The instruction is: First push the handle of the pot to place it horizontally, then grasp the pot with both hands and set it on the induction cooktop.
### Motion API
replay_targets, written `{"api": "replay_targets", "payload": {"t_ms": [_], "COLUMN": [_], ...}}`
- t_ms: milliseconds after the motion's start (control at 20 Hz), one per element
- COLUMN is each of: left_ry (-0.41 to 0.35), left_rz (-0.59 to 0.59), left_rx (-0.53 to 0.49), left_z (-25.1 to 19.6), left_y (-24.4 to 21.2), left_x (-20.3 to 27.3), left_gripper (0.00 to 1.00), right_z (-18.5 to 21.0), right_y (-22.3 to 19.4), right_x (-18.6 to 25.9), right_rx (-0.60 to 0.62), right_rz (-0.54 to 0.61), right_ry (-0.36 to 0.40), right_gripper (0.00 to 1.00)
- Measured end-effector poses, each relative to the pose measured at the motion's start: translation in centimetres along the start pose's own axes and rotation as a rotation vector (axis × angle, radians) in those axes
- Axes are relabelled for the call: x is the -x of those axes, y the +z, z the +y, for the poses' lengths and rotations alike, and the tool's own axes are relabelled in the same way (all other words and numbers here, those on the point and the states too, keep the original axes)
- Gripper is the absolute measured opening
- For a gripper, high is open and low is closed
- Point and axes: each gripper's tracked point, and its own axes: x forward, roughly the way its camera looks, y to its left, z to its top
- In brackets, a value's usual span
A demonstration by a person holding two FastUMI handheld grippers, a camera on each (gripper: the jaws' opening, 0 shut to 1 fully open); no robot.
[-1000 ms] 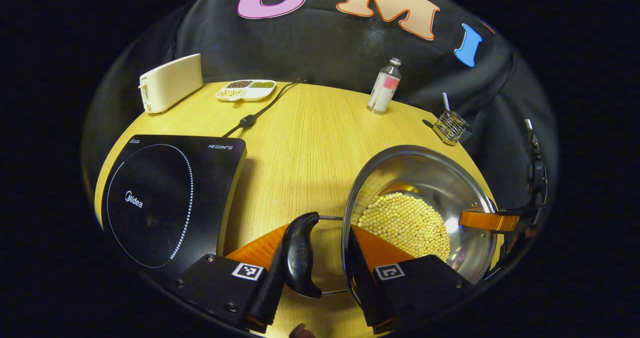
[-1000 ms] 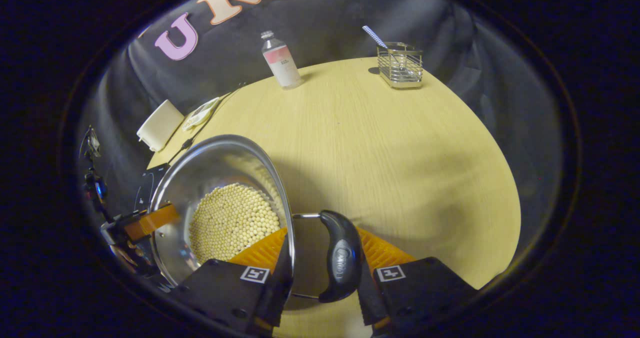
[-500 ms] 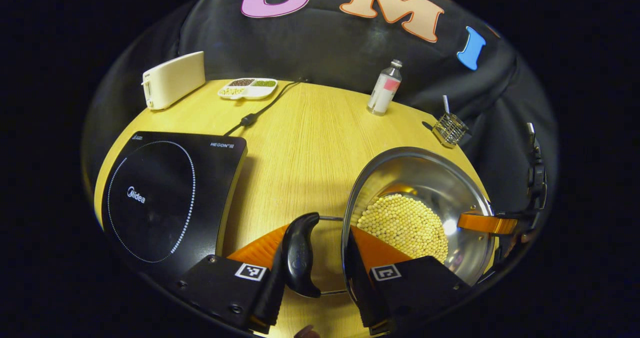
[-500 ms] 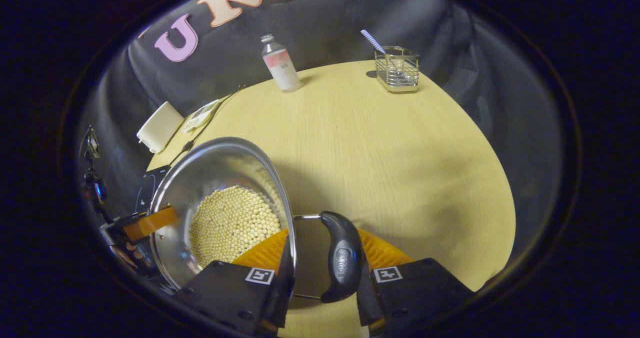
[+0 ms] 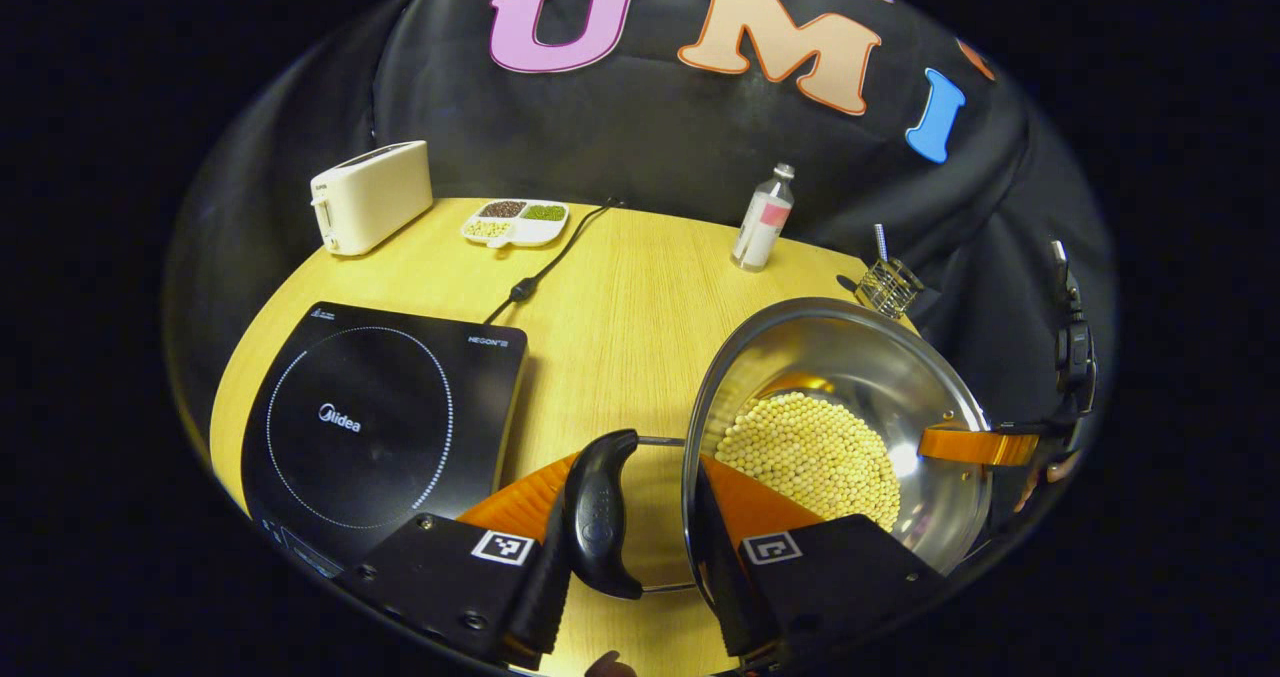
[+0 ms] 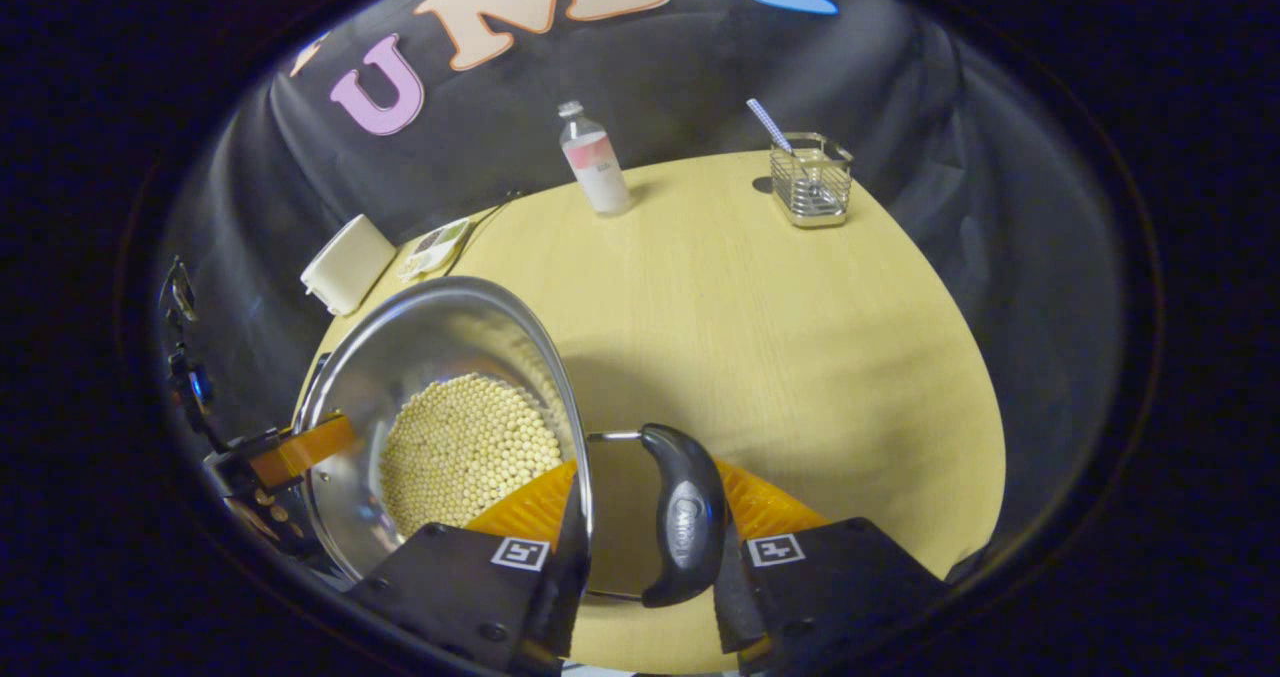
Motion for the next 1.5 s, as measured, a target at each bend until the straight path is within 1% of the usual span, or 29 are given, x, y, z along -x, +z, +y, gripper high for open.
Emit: {"api": "replay_targets", "payload": {"t_ms": [150, 200, 250, 300, 400, 500, 550, 600, 650, 700, 750, 900, 950, 1000, 1050, 1100, 1150, 1250, 1300, 1500], "left_ry": [-0.013, -0.02, -0.03, -0.04, -0.048, -0.046, -0.045, -0.043, -0.04, -0.038, -0.036, -0.024, -0.02, -0.016, -0.011, -0.008, -0.005, -0.002, -0.001, -0.006], "left_rz": [-0.003, 0.006, 0.014, 0.018, 0.03, 0.034, 0.038, 0.046, 0.05, 0.05, 0.051, 0.056, 0.059, 0.064, 0.066, 0.067, 0.068, 0.069, 0.072, 0.069], "left_rx": [-0.019, -0.024, -0.032, -0.031, -0.037, -0.047, -0.046, -0.043, -0.042, -0.044, -0.044, -0.042, -0.036, -0.028, -0.024, -0.02, -0.018, -0.01, -0.009, -0.007], "left_z": [1.9, 2.9, 3.9, 5.0, 7.7, 10.9, 12.4, 13.9, 15.4, 16.8, 18.2, 21.8, 22.9, 24.0, 25.0, 25.8, 26.6, 27.9, 28.4, 29.9], "left_y": [1.4, 1.6, 2.0, 2.4, 3.0, 3.4, 3.5, 3.5, 3.6, 3.7, 3.9, 3.8, 3.7, 3.7, 3.7, 3.7, 3.7, 3.6, 3.6, 3.7], "left_x": [1.3, 1.7, 2.0, 2.3, 2.9, 3.4, 3.6, 3.8, 4.1, 4.2, 4.3, 4.6, 4.8, 4.8, 4.9, 4.9, 4.9, 4.8, 4.8, 4.5], "left_gripper": [0.64, 0.61, 0.63, 0.61, 0.61, 0.61, 0.61, 0.63, 0.61, 0.63, 0.61, 0.61, 0.63, 0.63, 0.61, 0.62, 0.63, 0.61, 0.63, 0.61], "right_z": [2.4, 3.5, 4.7, 6.0, 8.9, 12.1, 13.7, 15.2, 16.7, 18.2, 19.5, 23.2, 24.3, 25.3, 26.1, 27.0, 27.7, 28.9, 29.3, 30.7], "right_y": [0.0, -0.1, -0.3, -0.5, -1.0, -1.9, -2.3, -2.7, -3.3, -3.7, -3.9, -4.7, -4.9, -5.1, -5.3, -5.4, -5.6, -5.9, -5.9, -6.1], "right_x": [0.9, 1.3, 1.6, 1.7, 1.8, 1.2, 0.9, 0.5, 0.2, 0.0, -0.3, -1.7, -2.1, -2.5, -3.0, -3.3, -3.5, -4.1, -4.3, -5.0], "right_rx": [-0.014, -0.022, -0.029, -0.038, -0.053, -0.064, -0.069, -0.07, -0.072, -0.074, -0.074, -0.073, -0.073, -0.071, -0.069, -0.066, -0.06, -0.056, -0.054, -0.056], "right_rz": [-0.005, -0.007, -0.009, -0.012, -0.013, -0.008, -0.007, -0.003, 0.001, 0.003, 0.003, 0.015, 0.018, 0.023, 0.028, 0.032, 0.035, 0.04, 0.043, 0.044], "right_ry": [-0.01, -0.016, -0.023, -0.031, -0.039, -0.04, -0.04, -0.04, -0.039, -0.038, -0.038, -0.035, -0.034, -0.032, -0.03, -0.03, -0.029, -0.029, -0.031, -0.034], "right_gripper": [0.51, 0.57, 0.57, 0.57, 0.57, 0.57, 0.51, 0.51, 0.51, 0.51, 0.51, 0.51, 0.51, 0.51, 0.54, 0.57, 0.51, 0.51, 0.51, 0.51]}}
